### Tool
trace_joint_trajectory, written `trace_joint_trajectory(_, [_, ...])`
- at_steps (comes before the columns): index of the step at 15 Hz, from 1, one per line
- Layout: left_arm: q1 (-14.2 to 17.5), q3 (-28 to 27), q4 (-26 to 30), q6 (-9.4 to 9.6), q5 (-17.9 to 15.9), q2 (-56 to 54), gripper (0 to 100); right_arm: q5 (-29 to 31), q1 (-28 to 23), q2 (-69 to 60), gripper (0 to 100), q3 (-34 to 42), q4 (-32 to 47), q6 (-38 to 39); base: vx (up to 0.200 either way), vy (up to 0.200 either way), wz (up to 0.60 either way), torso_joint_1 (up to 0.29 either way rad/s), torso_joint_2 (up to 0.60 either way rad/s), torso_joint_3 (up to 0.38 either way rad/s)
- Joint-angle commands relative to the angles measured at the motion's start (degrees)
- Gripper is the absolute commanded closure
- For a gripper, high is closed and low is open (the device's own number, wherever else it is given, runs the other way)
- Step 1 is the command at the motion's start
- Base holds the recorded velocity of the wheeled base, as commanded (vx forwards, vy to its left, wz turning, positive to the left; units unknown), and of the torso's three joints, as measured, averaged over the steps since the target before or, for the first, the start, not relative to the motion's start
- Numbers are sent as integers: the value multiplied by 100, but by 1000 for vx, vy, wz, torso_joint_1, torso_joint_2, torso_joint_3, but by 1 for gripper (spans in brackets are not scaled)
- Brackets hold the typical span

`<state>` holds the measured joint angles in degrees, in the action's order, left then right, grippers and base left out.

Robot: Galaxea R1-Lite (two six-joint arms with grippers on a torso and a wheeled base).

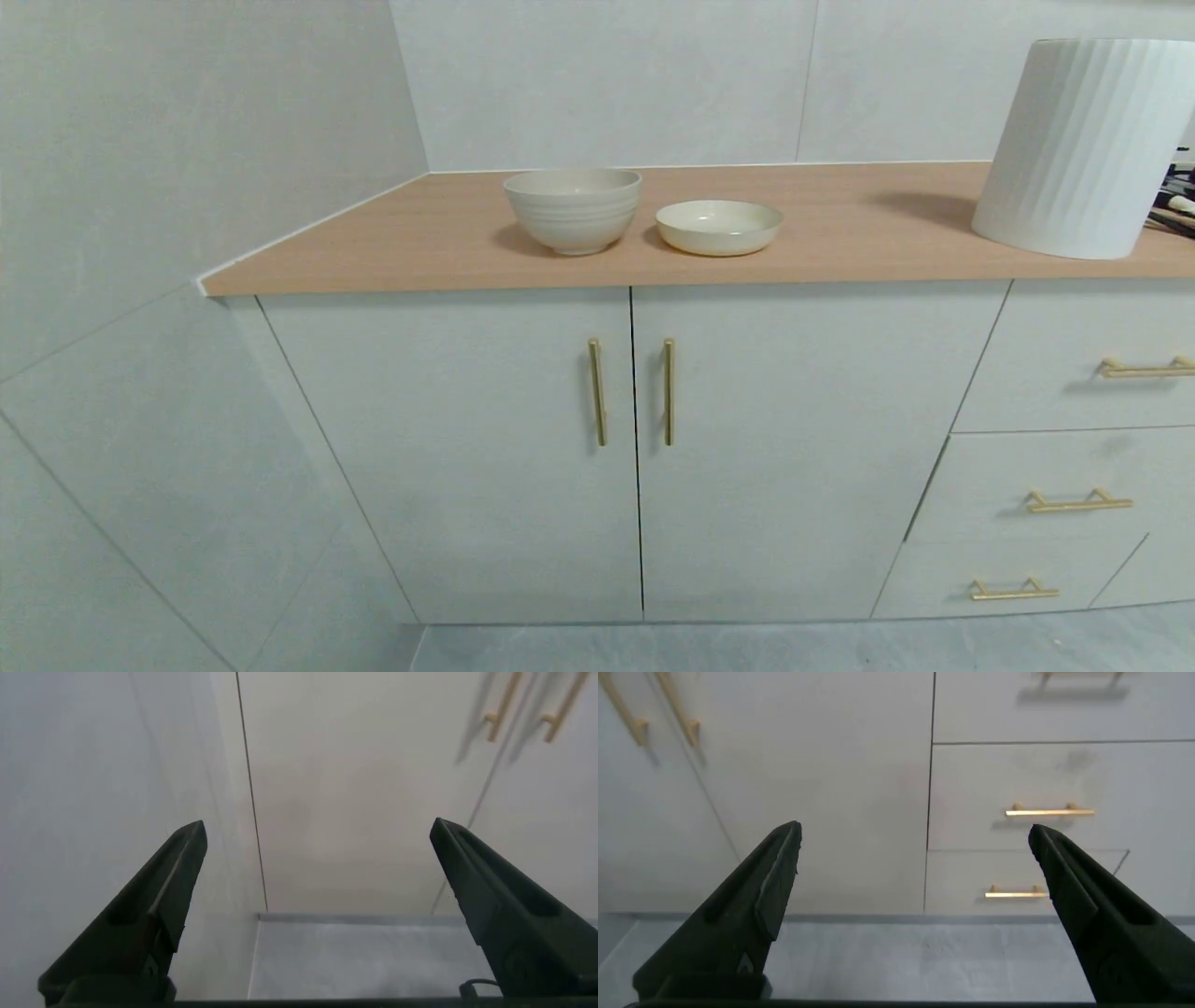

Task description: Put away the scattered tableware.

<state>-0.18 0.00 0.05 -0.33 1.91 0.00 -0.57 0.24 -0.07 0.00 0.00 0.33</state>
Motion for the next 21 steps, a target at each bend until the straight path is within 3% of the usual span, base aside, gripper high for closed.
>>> trace_joint_trajectory(1, [1,0,-5,-2,2,9,0,-4,2,7,0,0,0,2,-200,0,0,-7,-2,2])
trace_joint_trajectory(10, [1,0,-5,-2,2,9,0,-4,2,7,0,0,0,2,0,0,0,0,0,0])
trace_joint_trajectory(11, [1,0,-5,-2,2,9,0,-83,2,7,0,-290,-176,73,0,0,0,0,0,0])
trace_joint_trajectory(15, [1,0,-5,-2,2,9,0,-927,28,438,0,-545,97,257,0,0,0,0,0,0])
trace_joint_trajectory(17, [1,0,-5,-2,2,9,0,-1525,204,1255,0,-562,193,319,0,0,0,0,0,0])
trace_joint_trajectory(21, [1,0,-5,-11,2,9,0,-1841,441,2820,0,-879,132,248,0,0,0,0,0,0])
